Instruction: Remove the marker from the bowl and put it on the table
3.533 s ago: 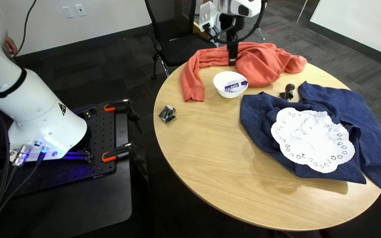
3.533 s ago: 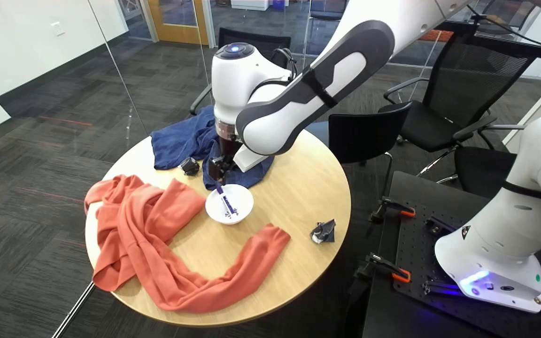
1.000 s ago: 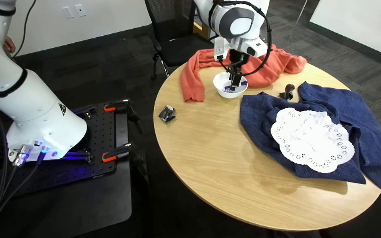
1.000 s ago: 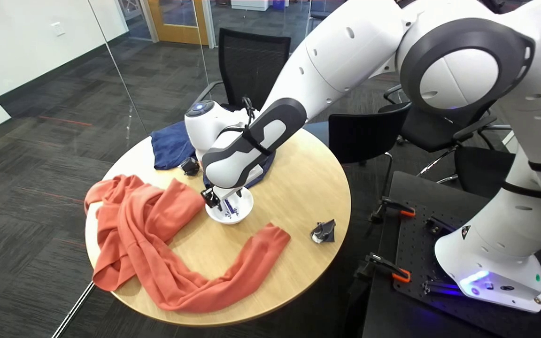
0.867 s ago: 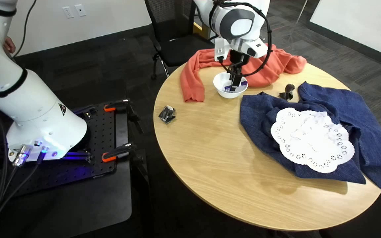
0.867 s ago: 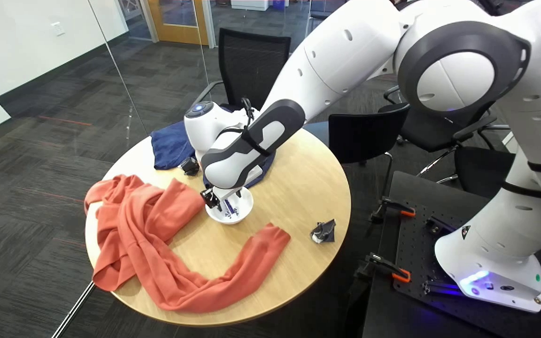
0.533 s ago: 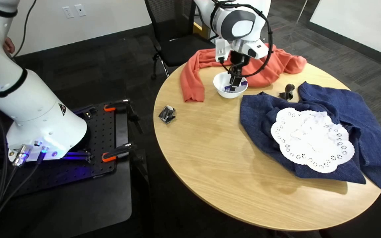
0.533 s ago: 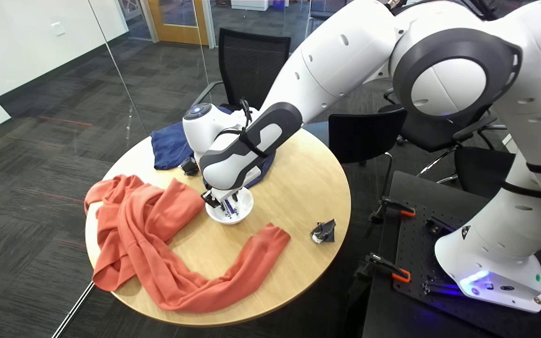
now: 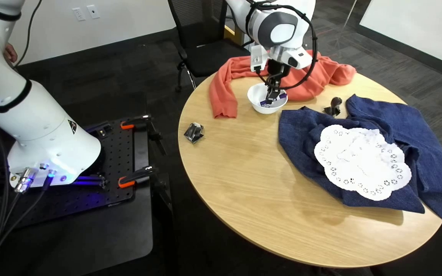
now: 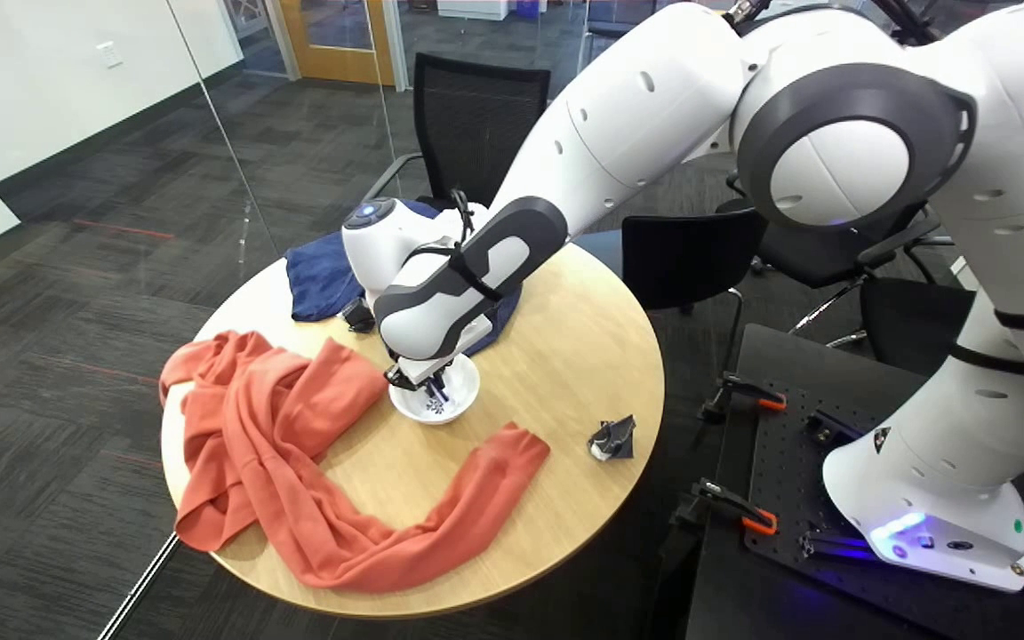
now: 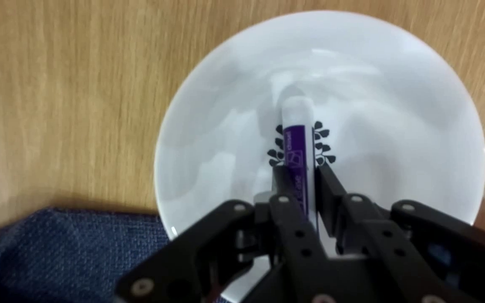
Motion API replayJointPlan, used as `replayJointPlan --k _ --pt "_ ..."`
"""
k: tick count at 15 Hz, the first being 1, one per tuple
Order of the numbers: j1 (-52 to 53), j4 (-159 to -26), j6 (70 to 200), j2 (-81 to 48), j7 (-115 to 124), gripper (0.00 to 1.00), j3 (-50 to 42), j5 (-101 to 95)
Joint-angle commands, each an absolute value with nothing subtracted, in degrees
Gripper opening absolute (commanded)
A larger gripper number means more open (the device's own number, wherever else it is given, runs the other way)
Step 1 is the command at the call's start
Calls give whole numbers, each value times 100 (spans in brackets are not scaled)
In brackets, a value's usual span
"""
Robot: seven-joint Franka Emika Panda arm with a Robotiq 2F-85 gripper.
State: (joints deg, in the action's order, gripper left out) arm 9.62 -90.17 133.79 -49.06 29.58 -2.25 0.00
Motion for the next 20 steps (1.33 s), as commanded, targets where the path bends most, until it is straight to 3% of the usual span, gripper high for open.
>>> replayJointPlan --k 1,11,20 --pt "1050 -9219 13264 -4566 2958 5 -268 133" --pt "1423 -10896 13965 -2524 3669 5 -689 -334" --pt "843 -12796 14654 -1299 4125 5 -853 -413"
